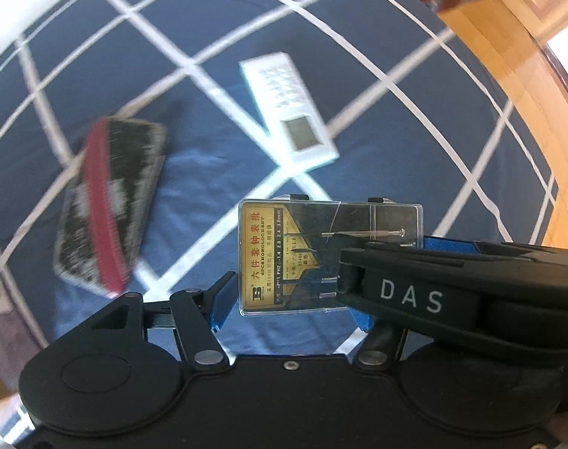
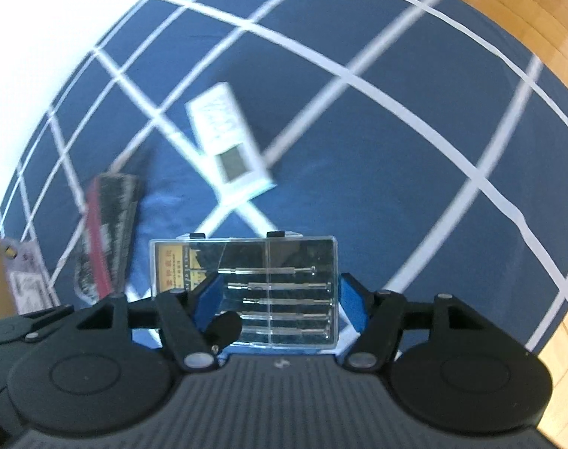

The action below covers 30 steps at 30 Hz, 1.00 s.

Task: Organize objects
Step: 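Carry the screwdriver case with the right gripper over the cardboard box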

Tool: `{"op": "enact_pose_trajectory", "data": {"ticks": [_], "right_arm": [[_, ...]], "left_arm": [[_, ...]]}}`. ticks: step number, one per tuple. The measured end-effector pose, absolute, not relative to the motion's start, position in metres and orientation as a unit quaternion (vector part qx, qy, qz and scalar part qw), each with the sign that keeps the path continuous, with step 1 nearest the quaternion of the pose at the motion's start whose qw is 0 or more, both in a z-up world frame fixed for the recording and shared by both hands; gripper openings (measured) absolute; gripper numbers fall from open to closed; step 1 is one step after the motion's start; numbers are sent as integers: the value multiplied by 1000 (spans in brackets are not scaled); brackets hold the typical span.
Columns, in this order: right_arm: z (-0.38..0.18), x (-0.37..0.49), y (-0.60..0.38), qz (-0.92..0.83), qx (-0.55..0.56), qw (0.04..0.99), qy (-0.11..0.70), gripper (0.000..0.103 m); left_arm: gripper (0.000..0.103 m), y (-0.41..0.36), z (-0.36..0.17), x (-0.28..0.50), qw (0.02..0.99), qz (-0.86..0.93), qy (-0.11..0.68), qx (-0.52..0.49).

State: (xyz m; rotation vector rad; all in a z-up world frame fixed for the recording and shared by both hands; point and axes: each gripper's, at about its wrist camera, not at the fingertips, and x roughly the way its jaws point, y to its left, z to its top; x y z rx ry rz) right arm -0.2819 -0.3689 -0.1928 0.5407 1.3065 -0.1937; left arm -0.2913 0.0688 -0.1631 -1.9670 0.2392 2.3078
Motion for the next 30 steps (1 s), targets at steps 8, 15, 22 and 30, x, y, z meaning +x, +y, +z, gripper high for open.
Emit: {"op": "enact_pose_trajectory", "data": {"ticks": [8, 15, 22, 30], "right_arm": [[-162, -261, -309, -11, 192, 777, 599, 66], [-137, -249, -244, 57, 144, 788, 596, 66], [-113, -245, -169, 112, 109, 794, 587, 66], [-93, -248, -85, 155, 85, 797, 577, 66]], "left_arm": [[61, 10, -121, -266, -29, 784, 25, -619], [61, -44, -87, -235, -96, 799, -17, -594], [61, -101, -53, -202, -151, 808, -44, -568], [61, -165, -21, -164, -199, 811, -57, -547]]}}
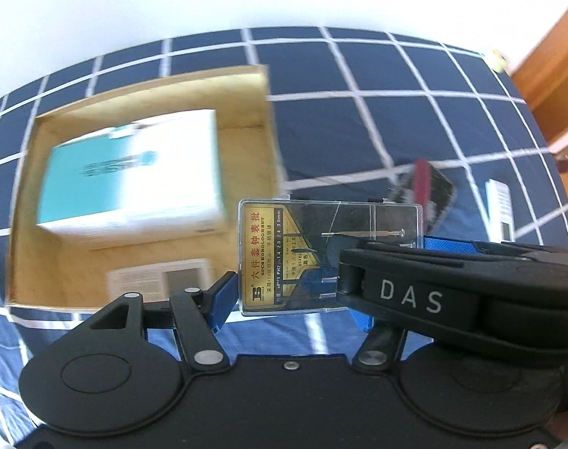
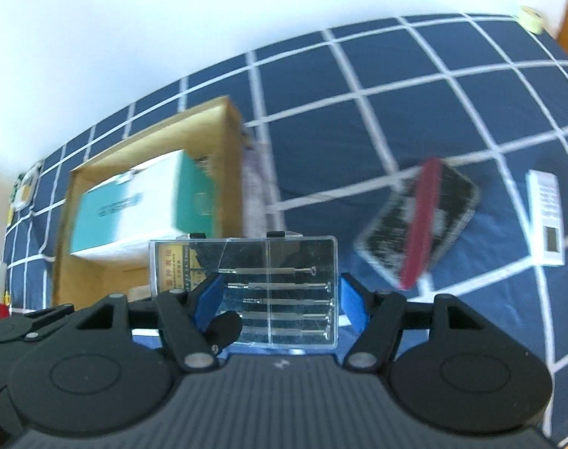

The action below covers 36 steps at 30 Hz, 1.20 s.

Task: Organize objects
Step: 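Carry the screwdriver case with the right gripper over the cardboard box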

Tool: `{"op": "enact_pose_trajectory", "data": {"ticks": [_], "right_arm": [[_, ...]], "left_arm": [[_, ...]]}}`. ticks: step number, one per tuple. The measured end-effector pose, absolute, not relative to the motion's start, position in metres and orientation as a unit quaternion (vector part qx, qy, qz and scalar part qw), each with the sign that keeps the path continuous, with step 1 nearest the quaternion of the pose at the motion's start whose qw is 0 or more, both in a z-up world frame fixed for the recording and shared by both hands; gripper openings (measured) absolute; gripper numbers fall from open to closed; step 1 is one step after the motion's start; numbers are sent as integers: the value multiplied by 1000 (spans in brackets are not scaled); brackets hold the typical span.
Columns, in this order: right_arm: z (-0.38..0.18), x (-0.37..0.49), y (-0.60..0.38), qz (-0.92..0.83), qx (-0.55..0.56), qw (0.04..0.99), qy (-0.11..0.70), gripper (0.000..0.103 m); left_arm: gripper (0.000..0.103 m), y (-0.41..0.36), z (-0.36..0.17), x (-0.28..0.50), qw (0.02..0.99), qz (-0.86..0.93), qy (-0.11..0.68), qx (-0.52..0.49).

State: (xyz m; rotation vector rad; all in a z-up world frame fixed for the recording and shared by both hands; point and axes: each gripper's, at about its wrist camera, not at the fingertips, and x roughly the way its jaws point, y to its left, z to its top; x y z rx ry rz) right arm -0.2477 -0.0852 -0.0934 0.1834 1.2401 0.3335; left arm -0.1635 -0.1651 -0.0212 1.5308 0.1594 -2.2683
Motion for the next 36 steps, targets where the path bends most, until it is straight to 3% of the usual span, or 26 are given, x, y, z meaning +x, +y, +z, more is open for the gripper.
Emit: {"op": "enact_pose_trajectory", "data": {"ticks": [16, 36], "right_arm": [[-95, -257, 60, 204, 49, 785, 583, 66], [-147, -241, 105, 164, 9, 757, 633, 66]], "left_arm": [[61, -281, 1, -109, 264, -795, 92, 538], [61, -329, -48, -104, 250, -764, 161, 572]]}}
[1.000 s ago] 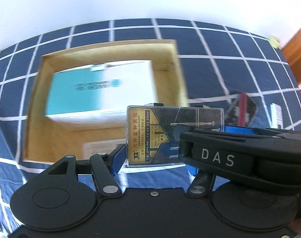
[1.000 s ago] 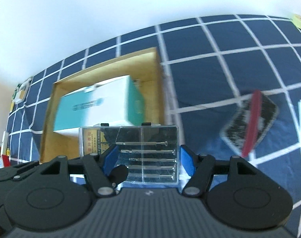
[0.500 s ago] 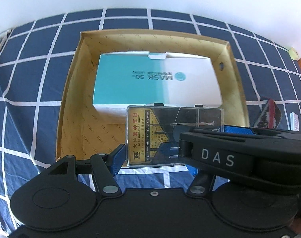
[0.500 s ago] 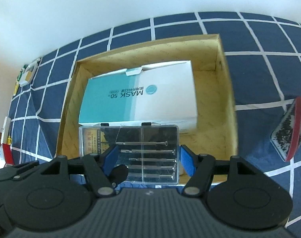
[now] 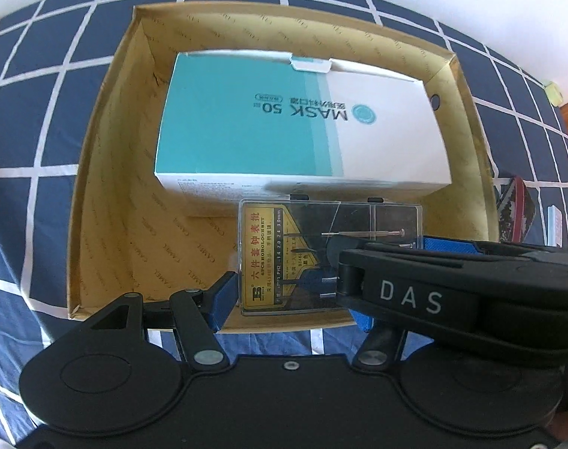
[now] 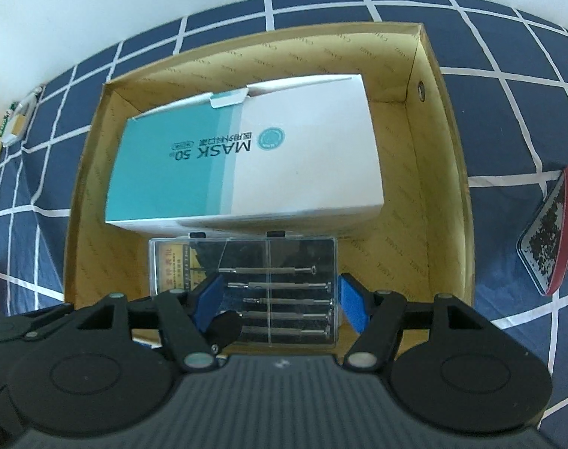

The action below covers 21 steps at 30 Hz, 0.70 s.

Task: Organize objects
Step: 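Carry the screwdriver case with the right gripper over the cardboard box, then lower the clear screwdriver case into the box beside the MASK box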

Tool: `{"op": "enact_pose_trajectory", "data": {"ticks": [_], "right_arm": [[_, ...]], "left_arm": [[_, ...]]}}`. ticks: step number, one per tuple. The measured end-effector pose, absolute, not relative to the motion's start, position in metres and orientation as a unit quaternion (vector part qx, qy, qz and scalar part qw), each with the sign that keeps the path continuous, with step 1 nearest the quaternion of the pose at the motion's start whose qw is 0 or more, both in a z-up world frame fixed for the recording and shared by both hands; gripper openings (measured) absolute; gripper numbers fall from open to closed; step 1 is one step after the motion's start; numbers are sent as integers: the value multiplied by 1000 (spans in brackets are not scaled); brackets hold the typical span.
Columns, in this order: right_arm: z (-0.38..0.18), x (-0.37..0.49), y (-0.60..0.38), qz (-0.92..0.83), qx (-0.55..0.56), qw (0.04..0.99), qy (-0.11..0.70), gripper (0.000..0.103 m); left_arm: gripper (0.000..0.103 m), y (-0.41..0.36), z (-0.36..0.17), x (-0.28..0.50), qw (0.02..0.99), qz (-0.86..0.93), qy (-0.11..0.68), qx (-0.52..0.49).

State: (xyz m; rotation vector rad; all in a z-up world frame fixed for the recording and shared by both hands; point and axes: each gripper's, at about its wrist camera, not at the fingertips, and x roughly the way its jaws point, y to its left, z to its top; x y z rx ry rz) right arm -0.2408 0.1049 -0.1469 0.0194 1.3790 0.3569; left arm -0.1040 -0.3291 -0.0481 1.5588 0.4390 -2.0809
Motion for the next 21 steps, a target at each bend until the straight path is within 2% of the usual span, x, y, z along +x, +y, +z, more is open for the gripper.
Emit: {"op": "enact_pose_trajectory", "data": {"ticks": [21], "right_arm": [[-196, -231, 111, 152, 6, 721, 676, 67]], "left_arm": [[61, -348, -88, -106, 254, -727, 184, 611]]}}
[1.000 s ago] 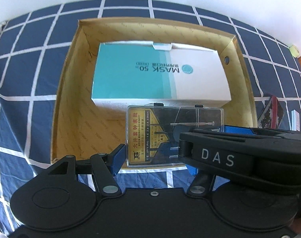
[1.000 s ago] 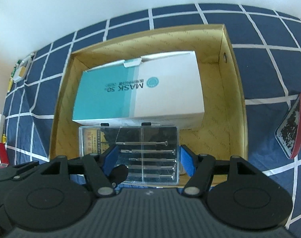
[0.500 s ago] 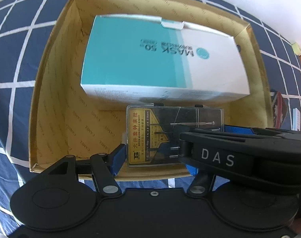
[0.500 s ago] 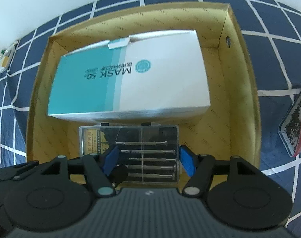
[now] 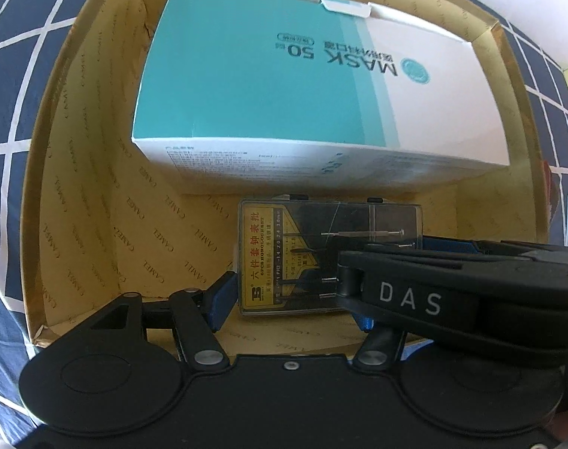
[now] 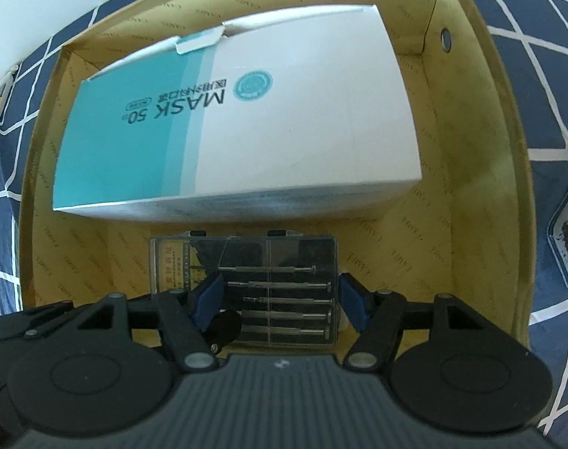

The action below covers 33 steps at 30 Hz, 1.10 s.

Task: Organize objects
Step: 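Lower the clear screwdriver case into the box beside the MASK box, then open the right gripper and release the screwdriver case in the box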

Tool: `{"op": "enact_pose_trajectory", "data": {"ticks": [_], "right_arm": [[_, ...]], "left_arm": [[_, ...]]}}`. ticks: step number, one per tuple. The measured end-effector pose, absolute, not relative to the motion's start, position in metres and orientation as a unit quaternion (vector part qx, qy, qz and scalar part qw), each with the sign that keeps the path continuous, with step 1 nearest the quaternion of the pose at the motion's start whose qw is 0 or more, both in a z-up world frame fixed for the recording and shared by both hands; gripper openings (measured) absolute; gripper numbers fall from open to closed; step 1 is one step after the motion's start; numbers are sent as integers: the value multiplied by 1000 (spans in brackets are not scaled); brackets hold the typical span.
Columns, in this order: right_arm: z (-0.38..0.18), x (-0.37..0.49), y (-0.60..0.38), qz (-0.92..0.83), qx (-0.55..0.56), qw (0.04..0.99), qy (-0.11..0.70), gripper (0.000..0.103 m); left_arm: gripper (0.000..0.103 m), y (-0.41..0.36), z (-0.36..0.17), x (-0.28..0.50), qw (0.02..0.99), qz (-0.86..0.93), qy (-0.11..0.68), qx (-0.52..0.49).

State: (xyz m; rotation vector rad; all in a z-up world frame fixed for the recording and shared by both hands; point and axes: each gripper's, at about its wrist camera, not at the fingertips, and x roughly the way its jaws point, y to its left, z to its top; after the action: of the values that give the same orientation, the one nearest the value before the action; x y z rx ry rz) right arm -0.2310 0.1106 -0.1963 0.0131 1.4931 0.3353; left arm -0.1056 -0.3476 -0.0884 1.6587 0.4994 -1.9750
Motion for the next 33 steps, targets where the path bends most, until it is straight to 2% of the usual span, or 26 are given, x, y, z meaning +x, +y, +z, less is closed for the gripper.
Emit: {"op": "enact_pose_trajectory", "data": {"ticks": [15, 22, 27, 29, 33], "right_arm": [[-203, -231, 109, 154, 30, 718, 678, 67], [-183, -234, 101, 155, 43, 736, 658, 69], [-159, -233, 87, 167, 53, 747, 642, 70], [-149, -236, 80, 177, 51, 751, 635, 72], [-128, -236, 60, 194, 49, 761, 617, 79]], "left_arm": [[65, -344, -86, -103, 263, -730, 170, 607], [74, -336, -60, -101, 280, -743, 160, 586], [75, -319, -35, -96, 295, -754, 151, 567], [82, -314, -27, -96, 302, -758, 147, 560], [89, -290, -26, -104, 320, -764, 137, 544]]}}
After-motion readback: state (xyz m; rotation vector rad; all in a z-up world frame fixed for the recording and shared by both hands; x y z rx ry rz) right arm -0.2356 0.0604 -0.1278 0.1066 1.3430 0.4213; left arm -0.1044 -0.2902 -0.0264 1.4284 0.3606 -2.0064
